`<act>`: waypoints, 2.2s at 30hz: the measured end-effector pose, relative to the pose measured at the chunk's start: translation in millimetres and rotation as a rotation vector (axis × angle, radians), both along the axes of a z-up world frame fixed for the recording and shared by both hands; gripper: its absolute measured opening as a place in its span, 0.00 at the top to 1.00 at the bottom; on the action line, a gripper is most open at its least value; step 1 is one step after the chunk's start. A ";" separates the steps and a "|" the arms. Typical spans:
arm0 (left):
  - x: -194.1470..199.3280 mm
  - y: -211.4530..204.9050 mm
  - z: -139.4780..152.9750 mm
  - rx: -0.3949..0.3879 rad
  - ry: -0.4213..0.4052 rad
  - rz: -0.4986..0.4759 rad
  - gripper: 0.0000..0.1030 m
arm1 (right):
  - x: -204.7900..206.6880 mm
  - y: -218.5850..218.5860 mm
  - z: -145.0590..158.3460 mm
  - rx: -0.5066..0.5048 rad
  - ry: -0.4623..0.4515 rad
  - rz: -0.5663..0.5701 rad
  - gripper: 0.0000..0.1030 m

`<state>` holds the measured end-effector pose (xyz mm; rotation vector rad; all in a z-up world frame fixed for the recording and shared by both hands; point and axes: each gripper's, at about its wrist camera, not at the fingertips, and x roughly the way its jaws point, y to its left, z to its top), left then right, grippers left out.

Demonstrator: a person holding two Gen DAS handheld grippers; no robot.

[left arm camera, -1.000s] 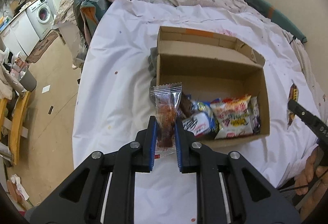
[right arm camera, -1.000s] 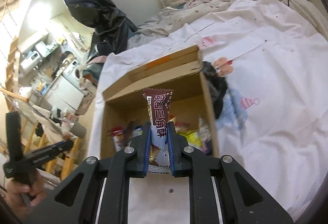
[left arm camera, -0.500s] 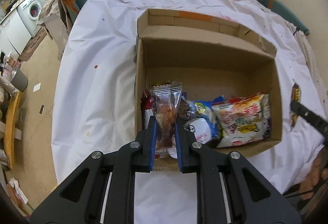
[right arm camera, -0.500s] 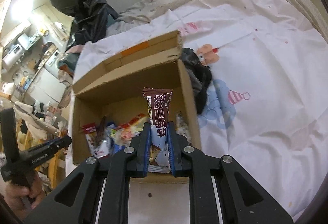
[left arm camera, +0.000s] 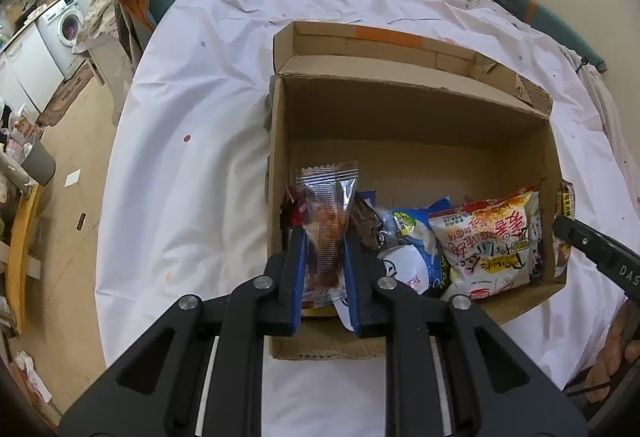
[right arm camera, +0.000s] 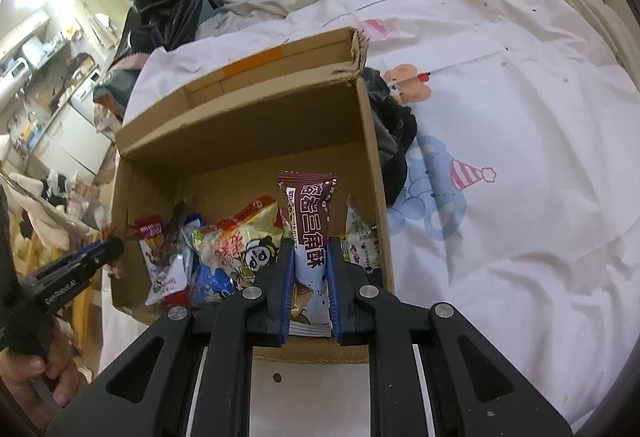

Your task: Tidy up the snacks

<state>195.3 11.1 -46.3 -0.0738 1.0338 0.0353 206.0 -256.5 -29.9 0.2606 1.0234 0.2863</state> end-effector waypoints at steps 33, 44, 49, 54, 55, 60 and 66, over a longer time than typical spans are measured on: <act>-31.4 -2.5 47.1 -0.004 -0.225 -0.063 0.17 | -18.2 -16.3 32.9 0.158 -0.109 -0.079 0.20; -83.1 9.3 78.5 0.003 -0.357 -0.006 0.17 | -88.6 -0.1 76.0 0.124 -0.304 -0.022 0.00; -110.0 10.9 74.1 -0.010 -0.339 -0.023 0.09 | -108.6 8.3 70.2 0.103 -0.317 -0.027 0.00; -130.0 10.6 65.6 0.018 -0.320 -0.017 0.02 | -123.6 19.0 66.3 -0.004 -0.343 -0.043 0.00; -133.5 11.6 64.2 0.009 -0.315 -0.019 0.00 | -126.6 20.2 64.3 -0.012 -0.341 -0.045 0.00; -143.9 13.6 55.1 0.004 -0.298 0.003 0.00 | -138.8 25.7 56.4 -0.038 -0.346 -0.072 0.00; -140.3 9.3 48.5 0.057 -0.305 0.022 0.00 | -134.0 39.6 47.5 -0.124 -0.368 -0.074 0.00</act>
